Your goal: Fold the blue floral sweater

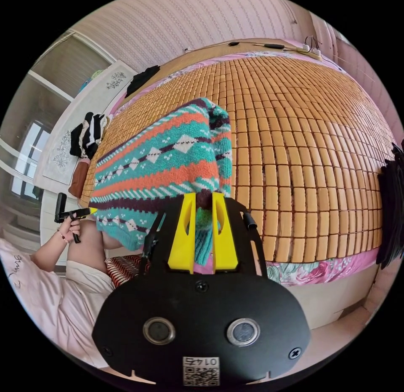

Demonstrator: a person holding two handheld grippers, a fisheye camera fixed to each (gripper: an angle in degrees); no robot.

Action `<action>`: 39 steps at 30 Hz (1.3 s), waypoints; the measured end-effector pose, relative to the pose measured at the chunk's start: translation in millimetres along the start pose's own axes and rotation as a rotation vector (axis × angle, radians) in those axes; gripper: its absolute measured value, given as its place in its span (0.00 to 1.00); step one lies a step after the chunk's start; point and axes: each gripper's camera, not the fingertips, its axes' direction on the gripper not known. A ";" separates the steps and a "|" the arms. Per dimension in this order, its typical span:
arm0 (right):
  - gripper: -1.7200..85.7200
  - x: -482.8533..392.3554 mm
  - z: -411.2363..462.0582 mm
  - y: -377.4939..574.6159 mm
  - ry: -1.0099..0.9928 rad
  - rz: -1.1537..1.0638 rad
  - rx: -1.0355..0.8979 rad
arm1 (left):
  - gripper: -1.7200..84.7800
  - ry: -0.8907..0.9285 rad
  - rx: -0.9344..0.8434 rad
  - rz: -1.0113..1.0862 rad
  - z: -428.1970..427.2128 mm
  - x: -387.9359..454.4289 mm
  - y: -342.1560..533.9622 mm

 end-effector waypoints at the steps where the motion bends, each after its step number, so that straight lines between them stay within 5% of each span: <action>1: 0.09 -9.6 1.1 2.3 0.003 -0.005 -0.013 | 0.10 -0.051 0.028 0.046 -5.4 7.1 -1.2; 13: 0.06 -45.4 -23.3 20.6 -0.112 0.188 0.147 | 0.14 -0.293 0.151 0.234 -10.7 51.0 52.2; 18: 0.02 -170.6 -24.8 -18.6 0.138 -0.249 0.130 | 0.04 -0.447 0.264 0.485 -19.0 103.7 119.0; 25: 0.02 -375.0 110.0 -138.6 0.256 -0.819 -0.179 | 0.01 -0.310 0.177 0.805 117.3 233.3 136.2; 27: 0.01 -399.6 134.3 -162.0 0.303 -0.852 -0.211 | 0.01 -0.339 0.140 0.841 147.7 252.7 134.3; 29: 0.01 -411.3 189.5 -180.3 0.337 -0.848 -0.452 | 0.01 -0.398 0.117 0.841 173.7 261.0 132.1; 39: 0.01 -444.3 205.5 -213.2 0.286 -0.941 -0.568 | 0.01 -0.354 -0.019 0.786 225.9 258.5 140.1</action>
